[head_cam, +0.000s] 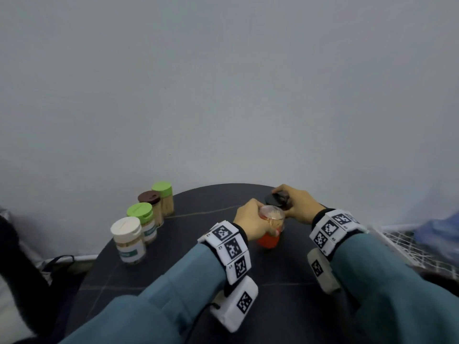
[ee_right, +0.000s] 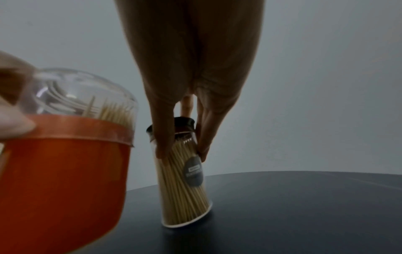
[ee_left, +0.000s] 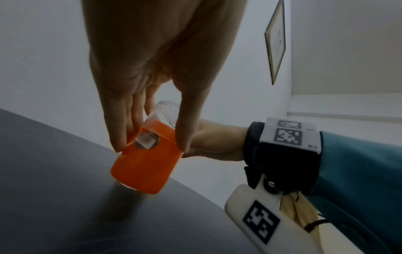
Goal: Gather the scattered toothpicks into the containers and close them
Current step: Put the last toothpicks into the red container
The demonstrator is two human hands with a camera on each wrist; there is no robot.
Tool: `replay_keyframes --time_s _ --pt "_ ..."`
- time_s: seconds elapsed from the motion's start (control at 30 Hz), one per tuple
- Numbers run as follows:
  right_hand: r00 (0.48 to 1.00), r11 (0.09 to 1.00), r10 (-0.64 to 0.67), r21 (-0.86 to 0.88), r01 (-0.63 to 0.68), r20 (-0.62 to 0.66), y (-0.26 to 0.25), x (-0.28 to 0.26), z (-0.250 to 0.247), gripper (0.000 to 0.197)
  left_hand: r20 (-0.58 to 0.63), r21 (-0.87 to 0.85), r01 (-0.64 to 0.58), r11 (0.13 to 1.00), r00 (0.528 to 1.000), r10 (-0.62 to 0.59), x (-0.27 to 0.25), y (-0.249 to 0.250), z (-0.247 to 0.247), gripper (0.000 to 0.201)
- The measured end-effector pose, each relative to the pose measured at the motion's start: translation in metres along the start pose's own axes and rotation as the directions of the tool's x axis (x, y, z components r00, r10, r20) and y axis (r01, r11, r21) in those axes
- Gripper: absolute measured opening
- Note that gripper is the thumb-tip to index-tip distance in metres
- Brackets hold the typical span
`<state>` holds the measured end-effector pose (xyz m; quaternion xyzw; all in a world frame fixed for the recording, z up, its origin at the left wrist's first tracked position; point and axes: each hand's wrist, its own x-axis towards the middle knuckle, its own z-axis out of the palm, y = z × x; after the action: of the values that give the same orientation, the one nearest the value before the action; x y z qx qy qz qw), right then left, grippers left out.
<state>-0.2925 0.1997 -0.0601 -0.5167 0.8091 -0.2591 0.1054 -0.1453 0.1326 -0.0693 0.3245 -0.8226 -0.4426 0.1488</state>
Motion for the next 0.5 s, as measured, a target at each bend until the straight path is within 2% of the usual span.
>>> replay_keyframes --time_s 0.13,0.27,0.43,0.5 --pt "1.0 0.998 0.021 0.051 -0.022 0.018 0.018 0.004 0.0 0.062 0.002 -0.032 0.039 0.999 0.999 -0.039 0.009 0.001 0.013 0.053" --pt "0.996 0.978 0.045 0.201 -0.061 0.083 0.028 0.007 0.002 0.066 -0.007 -0.082 0.075 0.994 0.997 -0.075 0.011 -0.002 0.021 0.051" --pt "0.996 0.981 0.052 0.182 -0.064 0.066 0.035 0.008 0.01 0.049 -0.006 -0.115 0.096 0.989 0.995 -0.097 0.007 -0.005 0.028 0.056" --pt "0.996 0.979 0.078 0.185 -0.085 0.041 0.033 0.004 0.01 0.053 0.007 -0.1 0.106 0.989 0.994 -0.106 0.005 -0.004 0.025 0.061"
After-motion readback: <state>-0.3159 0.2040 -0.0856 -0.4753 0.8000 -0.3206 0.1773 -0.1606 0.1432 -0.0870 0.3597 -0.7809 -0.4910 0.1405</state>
